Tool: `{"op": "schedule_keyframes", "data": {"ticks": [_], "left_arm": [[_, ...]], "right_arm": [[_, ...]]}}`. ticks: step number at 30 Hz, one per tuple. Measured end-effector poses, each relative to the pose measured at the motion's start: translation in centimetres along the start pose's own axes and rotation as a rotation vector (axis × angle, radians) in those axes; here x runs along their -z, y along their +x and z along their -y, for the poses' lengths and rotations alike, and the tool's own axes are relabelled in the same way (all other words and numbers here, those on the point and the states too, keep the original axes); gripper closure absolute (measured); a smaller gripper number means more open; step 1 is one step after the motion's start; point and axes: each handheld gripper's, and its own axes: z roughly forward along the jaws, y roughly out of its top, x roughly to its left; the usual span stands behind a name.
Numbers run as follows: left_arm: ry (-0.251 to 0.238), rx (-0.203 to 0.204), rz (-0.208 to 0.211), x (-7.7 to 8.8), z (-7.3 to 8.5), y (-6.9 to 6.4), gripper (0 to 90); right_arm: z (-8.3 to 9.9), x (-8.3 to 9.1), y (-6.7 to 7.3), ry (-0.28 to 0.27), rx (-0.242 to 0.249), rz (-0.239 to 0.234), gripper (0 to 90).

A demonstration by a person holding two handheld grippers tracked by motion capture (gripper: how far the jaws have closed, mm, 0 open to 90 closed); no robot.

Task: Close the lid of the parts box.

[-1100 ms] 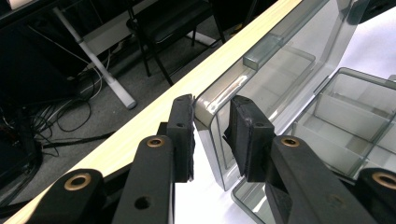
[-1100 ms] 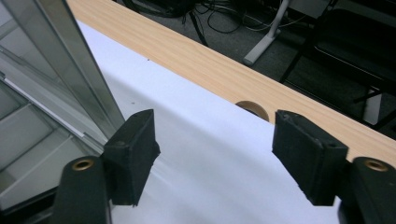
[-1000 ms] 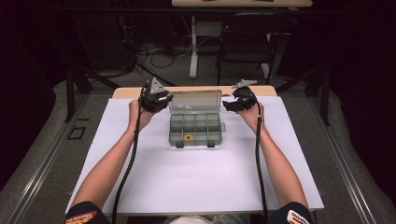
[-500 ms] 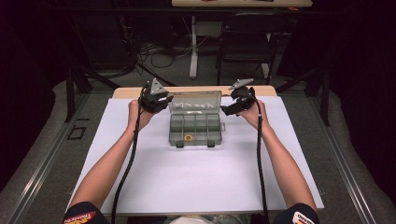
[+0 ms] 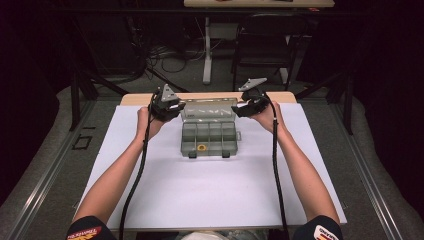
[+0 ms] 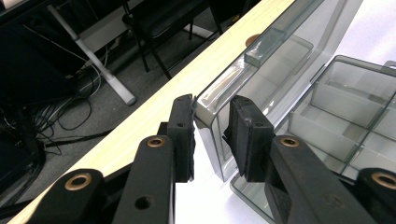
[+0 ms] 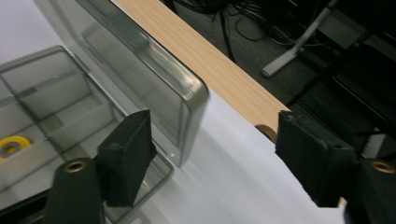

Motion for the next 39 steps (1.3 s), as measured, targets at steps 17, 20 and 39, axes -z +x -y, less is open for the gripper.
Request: {"op": "schedule_keyframes", "data": {"ticks": [17,20,39], "left_arm": [[0.019,-0.017,0.03,0.2,0.0,0.2,72.7],[0.019,-0.005,0.049,0.4,0.1,0.3,73.1],[0.022,-0.072,0.048,1.7,1.1,-1.4,75.9]], "right_arm": [[-1.4,0.3,1.0,0.032,0.061,-0.024,75.1],[-1.3,0.6,1.2,0.041,0.08,-0.021,75.7],[0.2,1.6,3.2,0.017,0.151,0.028,76.9]]}}
